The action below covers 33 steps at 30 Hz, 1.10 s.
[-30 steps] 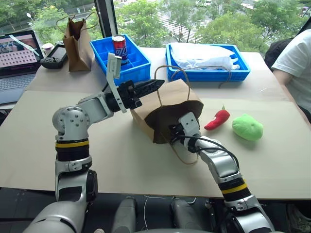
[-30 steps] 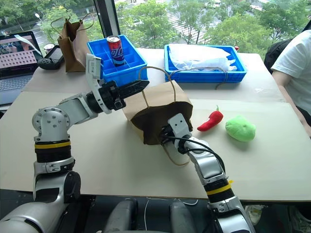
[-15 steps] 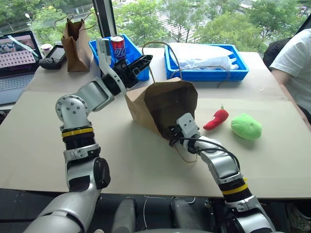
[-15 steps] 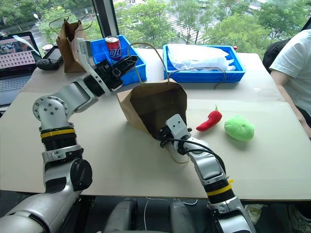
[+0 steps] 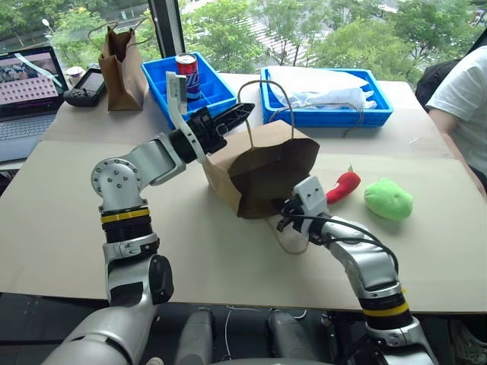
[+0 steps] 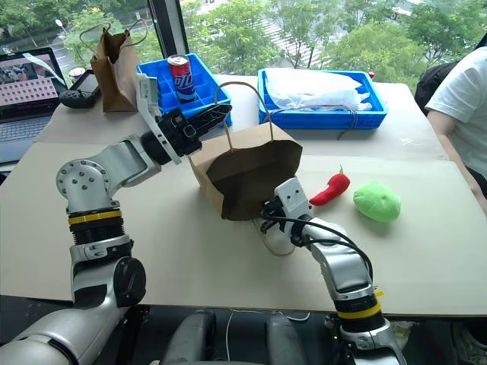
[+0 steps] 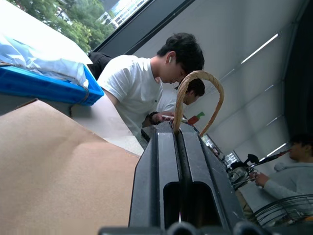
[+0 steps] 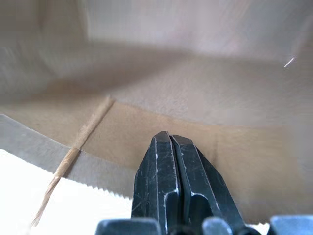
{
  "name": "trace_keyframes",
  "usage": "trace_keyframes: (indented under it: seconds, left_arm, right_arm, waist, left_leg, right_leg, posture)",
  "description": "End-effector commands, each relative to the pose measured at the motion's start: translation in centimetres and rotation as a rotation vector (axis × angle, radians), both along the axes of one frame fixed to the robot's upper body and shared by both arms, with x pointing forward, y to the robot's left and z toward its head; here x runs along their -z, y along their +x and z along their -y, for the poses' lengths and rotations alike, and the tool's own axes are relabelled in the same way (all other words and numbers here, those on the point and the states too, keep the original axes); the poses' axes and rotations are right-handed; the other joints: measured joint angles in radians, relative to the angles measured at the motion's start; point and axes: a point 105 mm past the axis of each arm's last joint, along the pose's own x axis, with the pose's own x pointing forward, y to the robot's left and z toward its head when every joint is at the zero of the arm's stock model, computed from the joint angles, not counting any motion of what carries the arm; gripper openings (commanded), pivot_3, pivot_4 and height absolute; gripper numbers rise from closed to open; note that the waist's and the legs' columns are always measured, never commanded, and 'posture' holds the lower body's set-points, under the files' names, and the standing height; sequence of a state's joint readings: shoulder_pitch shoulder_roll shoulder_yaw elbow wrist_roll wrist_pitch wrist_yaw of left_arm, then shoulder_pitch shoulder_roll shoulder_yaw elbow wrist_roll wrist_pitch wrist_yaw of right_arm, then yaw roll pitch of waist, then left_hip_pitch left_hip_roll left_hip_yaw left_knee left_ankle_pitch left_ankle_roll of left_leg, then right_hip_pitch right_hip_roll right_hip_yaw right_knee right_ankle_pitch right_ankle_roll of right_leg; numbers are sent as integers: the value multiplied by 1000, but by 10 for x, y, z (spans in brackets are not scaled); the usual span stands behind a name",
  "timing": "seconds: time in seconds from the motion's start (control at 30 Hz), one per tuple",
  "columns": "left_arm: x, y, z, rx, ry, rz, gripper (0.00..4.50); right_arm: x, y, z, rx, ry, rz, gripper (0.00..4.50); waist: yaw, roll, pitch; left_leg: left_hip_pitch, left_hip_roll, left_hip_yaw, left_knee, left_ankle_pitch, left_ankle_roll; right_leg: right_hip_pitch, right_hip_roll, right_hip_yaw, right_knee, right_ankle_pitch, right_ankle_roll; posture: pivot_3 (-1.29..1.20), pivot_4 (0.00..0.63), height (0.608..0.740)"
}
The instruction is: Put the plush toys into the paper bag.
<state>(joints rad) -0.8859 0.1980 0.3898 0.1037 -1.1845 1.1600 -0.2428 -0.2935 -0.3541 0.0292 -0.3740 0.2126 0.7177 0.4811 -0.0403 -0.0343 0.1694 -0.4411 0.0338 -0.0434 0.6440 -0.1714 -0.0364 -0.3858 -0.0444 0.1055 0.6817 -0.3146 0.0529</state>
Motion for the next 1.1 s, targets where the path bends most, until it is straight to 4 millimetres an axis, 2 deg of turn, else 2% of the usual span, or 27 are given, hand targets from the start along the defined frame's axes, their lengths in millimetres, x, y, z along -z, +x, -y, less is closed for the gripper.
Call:
trace_keyframes:
  seconds: [0.03,0.07,0.1,0.17,0.27,0.33,0.37,0.47,0.6,0.73,0.8,0.83,0.9,1.0,1.1]
  left_arm:
    - [-11,-8,3,33,-8,55,0]
    - [-11,-8,3,35,-8,56,0]
    - [-12,-8,3,37,-9,57,0]
    - [-13,-7,3,42,-9,60,0]
    - [-13,-9,3,52,-7,64,0]
    - [-13,-10,4,60,-6,68,0]
    - [-13,-10,5,63,-6,69,0]
    - [-13,-12,6,73,-3,75,0]
    - [-16,-12,5,73,-5,85,0]
    - [-18,-11,0,52,0,94,0]
    - [-18,-12,-1,46,4,97,0]
    - [-18,-12,-2,44,5,96,0]
    - [-18,-12,-2,40,8,97,0]
    - [-17,-12,-2,41,10,97,0]
    - [-17,-12,0,48,7,95,0]
  right_arm:
    - [-32,-13,27,29,61,30,37]
    - [-39,-16,36,43,78,28,592]
    - [-46,-18,45,54,89,26,719]
    - [-58,-20,62,90,105,23,1412]
    - [-68,-7,103,273,96,25,2478]
    - [-65,4,125,387,69,17,3168]
    - [-56,13,134,445,48,-6,3600]
    - [-33,31,136,493,91,-79,4472]
    - [-4,55,138,573,136,-128,4472]
    - [32,62,134,588,70,-179,4472]
    - [38,61,129,571,67,-183,3952]
    - [37,61,128,567,68,-172,3756]
    - [26,60,130,573,69,-121,3075]
    - [3,59,132,570,73,-40,2086]
    - [-28,55,132,542,79,42,1078]
  waist:
    - [1,0,0]
    - [2,0,0]
    - [2,0,0]
    - [3,0,0]
    - [1,0,0]
    - [-1,0,0]
    - [-1,0,0]
    - [-2,0,0]
    - [-6,1,0]
    - [0,1,1]
    - [2,1,1]
    - [3,1,1]
    - [4,1,1]
    - [3,1,1]
    - [2,1,1]
  left_leg:
    - [0,0,0,0,0,0]
    - [0,0,0,0,0,0]
    - [0,0,0,0,0,0]
    - [0,0,0,0,0,0]
    - [0,0,0,0,0,0]
    - [0,0,0,0,0,0]
    - [0,0,0,0,0,0]
    - [0,0,0,-1,0,0]
    - [0,0,1,-1,0,0]
    - [-1,0,2,-1,0,0]
    - [-1,-1,2,-1,0,0]
    - [-1,-1,2,-1,0,0]
    - [-1,-1,1,-1,0,0]
    - [-1,-1,1,-1,0,0]
    - [-1,-1,1,-1,1,0]
  right_leg:
    - [0,0,0,0,0,0]
    - [0,0,0,0,0,0]
    - [0,0,0,0,0,0]
    - [0,0,0,-1,0,0]
    - [0,0,0,-1,0,0]
    - [0,0,0,-1,0,0]
    - [0,0,0,-1,0,0]
    - [0,0,0,-1,0,0]
    - [-1,0,1,-1,0,0]
    - [-1,0,2,-1,0,-1]
    - [-1,0,1,-1,0,0]
    - [0,0,1,-1,0,0]
    - [0,0,1,-1,0,0]
    - [0,0,1,-1,0,0]
    - [-1,0,1,-1,0,0]
  posture:
    - [0,150,707]
    - [0,150,707]
    - [0,150,707]
    - [0,150,707]
    - [0,150,707]
    - [0,150,707]
    - [0,150,707]
    - [0,150,707]
    - [0,150,707]
    - [0,150,707]
    - [0,150,707]
    - [0,150,707]
    - [0,150,707]
    - [0,150,707]
    - [0,150,707]
